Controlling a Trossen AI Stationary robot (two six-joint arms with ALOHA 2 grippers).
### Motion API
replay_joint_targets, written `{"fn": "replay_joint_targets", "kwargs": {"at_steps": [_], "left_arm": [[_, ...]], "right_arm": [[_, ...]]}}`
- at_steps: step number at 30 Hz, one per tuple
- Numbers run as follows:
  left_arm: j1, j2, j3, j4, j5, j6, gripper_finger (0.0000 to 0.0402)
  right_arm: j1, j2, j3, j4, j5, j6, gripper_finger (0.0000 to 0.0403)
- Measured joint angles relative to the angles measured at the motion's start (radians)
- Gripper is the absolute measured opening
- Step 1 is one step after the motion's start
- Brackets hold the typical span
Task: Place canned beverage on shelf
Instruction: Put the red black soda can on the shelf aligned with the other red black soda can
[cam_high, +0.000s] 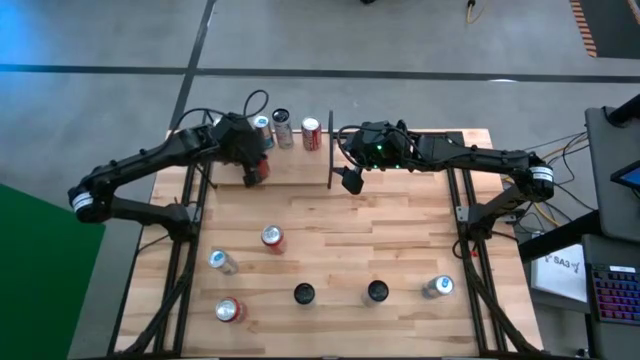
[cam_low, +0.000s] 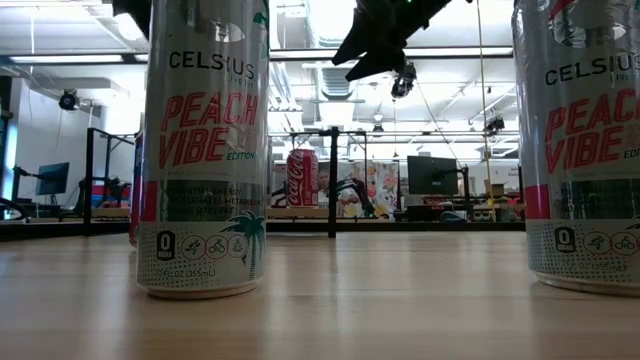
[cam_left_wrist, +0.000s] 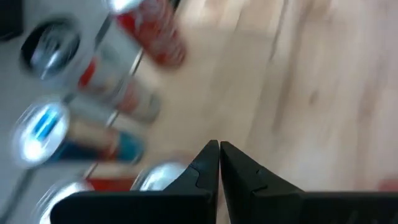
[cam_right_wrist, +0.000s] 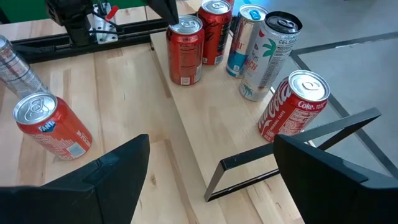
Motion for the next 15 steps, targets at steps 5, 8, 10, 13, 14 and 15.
{"fn": "replay_joint_targets", "kwargs": {"at_steps": [5, 8, 10, 13, 14, 15], "left_arm": [[-0.004, 0.058, 0.0, 0.099, 0.008, -0.115, 0.0], [-0.004, 0.104, 0.0, 0.094, -0.042, -0.144, 0.0], [-0.004, 0.132, 0.0, 0.087, -0.105, -0.159, 0.0], [-0.004, 0.165, 0.0, 0.087, -0.177, -0.167, 0.0], [-0.003, 0.176, 0.0, 0.087, -0.189, -0.169, 0.0], [-0.003, 0.183, 0.0, 0.087, -0.192, -0.17, 0.0]], "right_arm": [[0.0, 0.0, 0.0, 0.0, 0.0, 0.005, 0.0329], [0.0, 0.0, 0.0, 0.0, 0.0, 0.009, 0.0329], [0.0, 0.0, 0.0, 0.001, 0.0, 0.017, 0.0329], [0.0, 0.0, 0.0, 0.001, 0.0, 0.017, 0.0329], [0.0, 0.0, 0.0, 0.001, 0.0, 0.017, 0.0329], [0.0, 0.0, 0.0, 0.001, 0.0, 0.017, 0.0329]]}}
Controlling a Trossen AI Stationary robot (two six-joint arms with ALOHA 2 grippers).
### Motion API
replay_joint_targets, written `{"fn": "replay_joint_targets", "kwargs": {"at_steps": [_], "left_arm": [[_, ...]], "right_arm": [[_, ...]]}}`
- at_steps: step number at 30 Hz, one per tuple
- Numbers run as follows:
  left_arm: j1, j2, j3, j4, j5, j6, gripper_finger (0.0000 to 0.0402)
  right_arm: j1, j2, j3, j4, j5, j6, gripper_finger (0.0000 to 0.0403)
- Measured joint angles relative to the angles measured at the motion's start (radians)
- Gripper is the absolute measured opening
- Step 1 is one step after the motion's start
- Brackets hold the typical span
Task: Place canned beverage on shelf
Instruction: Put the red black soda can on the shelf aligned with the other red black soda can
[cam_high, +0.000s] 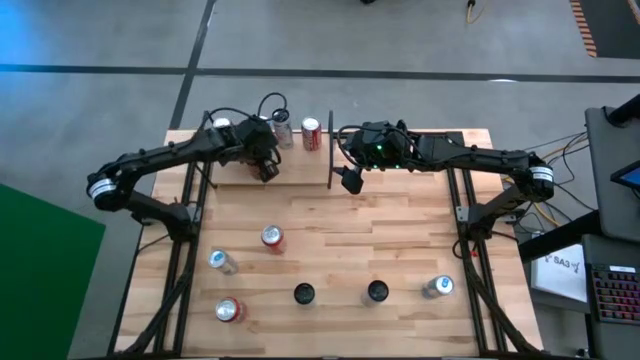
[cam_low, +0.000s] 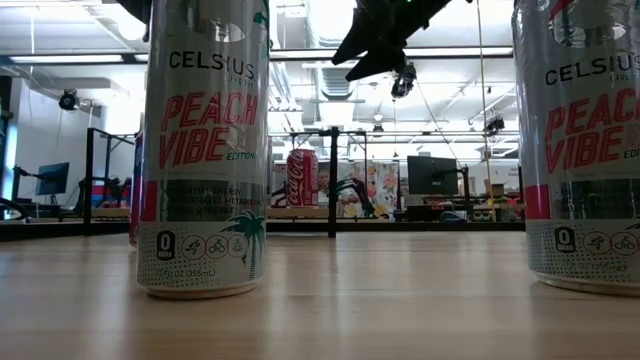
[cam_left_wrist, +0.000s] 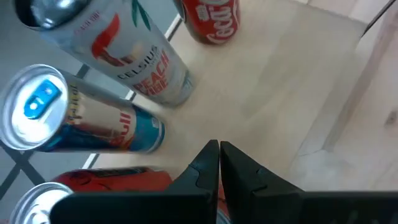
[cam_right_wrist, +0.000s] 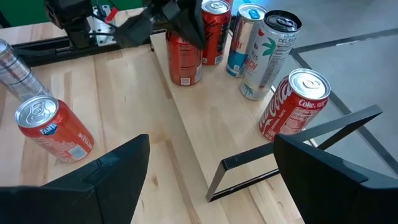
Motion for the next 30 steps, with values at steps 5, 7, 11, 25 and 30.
{"fn": "replay_joint_targets", "kwargs": {"at_steps": [5, 7, 11, 25, 30], "left_arm": [[-0.002, 0.021, 0.0, 0.004, -0.003, -0.009, 0.0], [-0.001, 0.022, 0.0, 0.0, -0.003, -0.015, 0.0], [-0.001, 0.021, 0.0, -0.006, -0.067, -0.027, 0.0], [-0.001, -0.007, -0.001, -0.089, -0.129, 0.003, 0.0], [-0.002, -0.063, -0.001, -0.097, -0.123, 0.016, 0.0]], "right_arm": [[0.0, 0.0, 0.0, 0.0, 0.0, 0.007, 0.0329], [0.0, 0.0, 0.0, 0.0, 0.0, 0.007, 0.0329], [0.0, 0.0, 0.0, 0.0, 0.0, 0.014, 0.0329], [0.001, 0.0, 0.0, -0.001, 0.0, 0.033, 0.0329], [0.01, 0.0, 0.0, -0.001, 0.0, 0.033, 0.0329]]}}
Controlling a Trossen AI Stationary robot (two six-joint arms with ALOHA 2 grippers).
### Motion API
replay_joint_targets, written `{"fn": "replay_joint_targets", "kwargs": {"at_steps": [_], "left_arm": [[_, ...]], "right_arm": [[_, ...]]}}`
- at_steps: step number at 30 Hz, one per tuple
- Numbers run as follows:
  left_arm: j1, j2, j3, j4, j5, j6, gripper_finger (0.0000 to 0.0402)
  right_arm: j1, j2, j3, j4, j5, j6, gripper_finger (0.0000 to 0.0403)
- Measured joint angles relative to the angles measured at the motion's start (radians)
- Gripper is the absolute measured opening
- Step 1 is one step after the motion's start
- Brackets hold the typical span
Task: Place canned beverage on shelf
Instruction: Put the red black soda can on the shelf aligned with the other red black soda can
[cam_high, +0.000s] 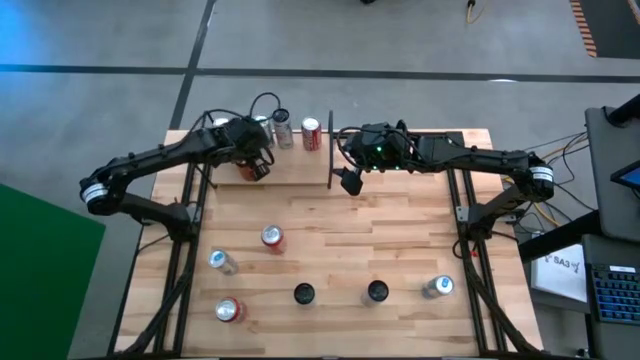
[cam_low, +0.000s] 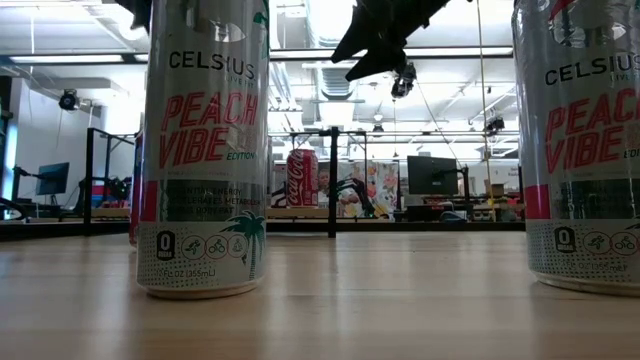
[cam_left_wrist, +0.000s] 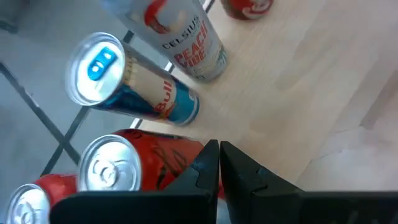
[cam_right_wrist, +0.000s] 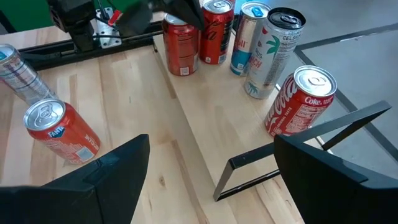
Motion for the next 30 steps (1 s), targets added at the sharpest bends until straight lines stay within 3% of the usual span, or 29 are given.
{"fn": "replay_joint_targets", "kwargs": {"at_steps": [8, 17, 30], "left_arm": [[-0.002, -0.151, 0.0, -0.103, 0.204, 0.058, 0.0], [-0.002, -0.221, -0.003, -0.357, 0.213, 0.065, 0.0], [-0.002, -0.142, -0.065, -0.288, 0.2, 0.094, 0.0]], "right_arm": [[0.003, 0.0, 0.0, 0.0, 0.0, -0.005, 0.0329], [0.003, 0.0, 0.0, 0.0, 0.0, -0.012, 0.0329], [0.003, 0.0, -0.016, 0.001, 0.0, -0.019, 0.0329]]}}
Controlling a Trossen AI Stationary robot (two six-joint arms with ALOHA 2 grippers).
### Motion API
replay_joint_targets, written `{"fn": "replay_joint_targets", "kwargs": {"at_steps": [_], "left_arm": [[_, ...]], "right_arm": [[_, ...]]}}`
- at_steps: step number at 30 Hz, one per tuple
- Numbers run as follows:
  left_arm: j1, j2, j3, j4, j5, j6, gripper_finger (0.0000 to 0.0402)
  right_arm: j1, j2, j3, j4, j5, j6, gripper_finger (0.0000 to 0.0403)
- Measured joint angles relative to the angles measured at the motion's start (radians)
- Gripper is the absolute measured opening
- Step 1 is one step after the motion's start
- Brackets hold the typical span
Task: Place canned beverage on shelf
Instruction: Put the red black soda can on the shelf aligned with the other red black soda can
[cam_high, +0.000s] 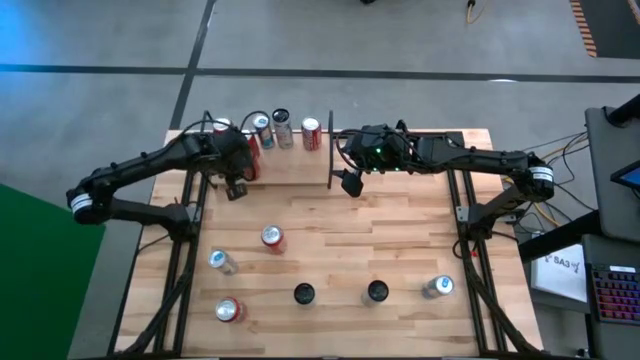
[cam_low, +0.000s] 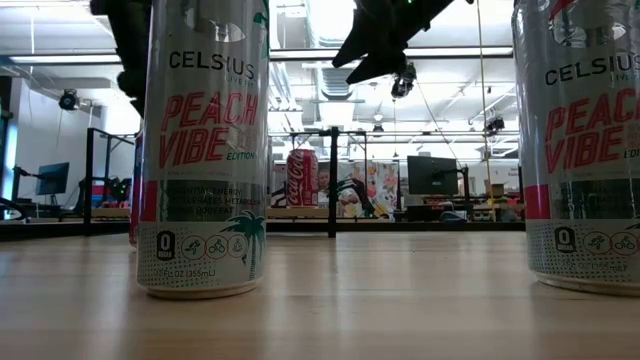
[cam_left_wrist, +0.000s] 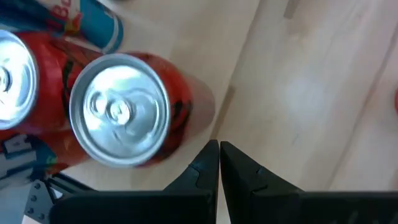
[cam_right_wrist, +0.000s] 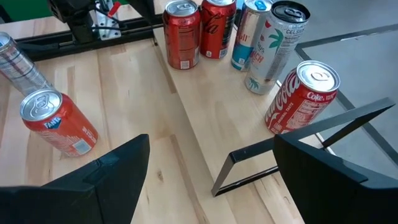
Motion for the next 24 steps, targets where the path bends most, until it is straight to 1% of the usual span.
{"fn": "replay_joint_targets", "kwargs": {"at_steps": [7, 13, 17, 24], "left_arm": [[0.004, 0.009, 0.0, 0.028, -0.1, -0.008, 0.0], [0.011, 0.008, 0.0, 0.03, -0.114, -0.03, 0.0], [0.014, 0.009, -0.001, 0.032, -0.146, -0.049, 0.0], [0.014, 0.008, -0.001, 0.022, -0.148, -0.076, 0.0]], "right_arm": [[0.0, 0.0, 0.0, 0.0, 0.0, -0.002, 0.0329], [0.0, 0.0, 0.0, 0.0, 0.0, -0.007, 0.0329], [0.001, 0.0, -0.001, 0.0, 0.0, -0.007, 0.0329], [0.008, 0.0, -0.004, 0.0, 0.0, -0.006, 0.0329]]}}
